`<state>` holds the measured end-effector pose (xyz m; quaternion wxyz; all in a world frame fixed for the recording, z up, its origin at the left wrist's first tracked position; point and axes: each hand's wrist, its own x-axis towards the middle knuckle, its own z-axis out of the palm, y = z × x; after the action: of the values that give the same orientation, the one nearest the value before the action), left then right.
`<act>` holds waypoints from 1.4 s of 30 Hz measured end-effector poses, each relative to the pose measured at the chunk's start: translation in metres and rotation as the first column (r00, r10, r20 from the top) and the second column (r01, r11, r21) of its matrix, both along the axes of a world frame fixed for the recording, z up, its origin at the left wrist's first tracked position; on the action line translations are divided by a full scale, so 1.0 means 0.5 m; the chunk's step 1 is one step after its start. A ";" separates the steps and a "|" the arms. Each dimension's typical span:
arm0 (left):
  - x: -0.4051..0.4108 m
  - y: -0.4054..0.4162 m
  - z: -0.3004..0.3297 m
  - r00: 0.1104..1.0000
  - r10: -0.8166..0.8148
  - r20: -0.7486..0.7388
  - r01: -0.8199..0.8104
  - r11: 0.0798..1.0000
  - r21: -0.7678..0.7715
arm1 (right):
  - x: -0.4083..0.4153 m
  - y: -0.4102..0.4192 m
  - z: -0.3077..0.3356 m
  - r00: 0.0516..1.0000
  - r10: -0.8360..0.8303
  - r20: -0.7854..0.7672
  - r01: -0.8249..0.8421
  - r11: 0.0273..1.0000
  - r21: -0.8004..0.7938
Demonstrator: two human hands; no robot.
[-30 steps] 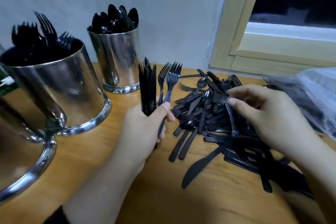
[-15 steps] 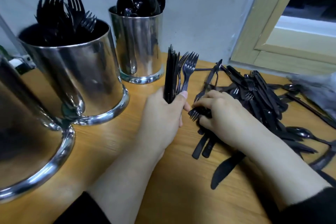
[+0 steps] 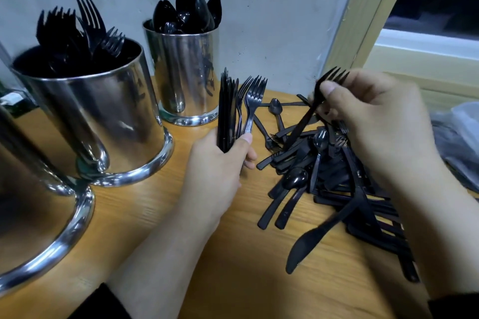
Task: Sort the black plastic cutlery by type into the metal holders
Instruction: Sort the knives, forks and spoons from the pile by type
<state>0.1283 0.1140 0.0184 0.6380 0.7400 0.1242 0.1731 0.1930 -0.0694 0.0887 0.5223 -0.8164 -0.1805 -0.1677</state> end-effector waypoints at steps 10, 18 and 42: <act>-0.015 -0.020 0.008 0.969 -0.246 -0.030 0.245 0.969 -0.031 | 0.006 0.034 -0.046 0.973 0.097 -0.211 -0.039 0.964 0.262; -0.009 -0.012 -0.009 0.960 -0.277 -0.049 0.271 0.958 -0.095 | 0.020 0.027 -0.089 0.996 -0.058 -0.068 0.059 0.998 0.022; 0.008 -0.004 -0.011 1.000 0.005 -0.018 -0.007 0.990 -0.138 | 0.038 0.044 -0.155 0.999 0.038 0.033 0.000 0.662 -0.750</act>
<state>0.1322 0.1120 0.0130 0.6862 0.6950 0.1436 0.1596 0.2122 -0.0476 0.0109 0.1379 -0.9529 -0.2539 -0.0920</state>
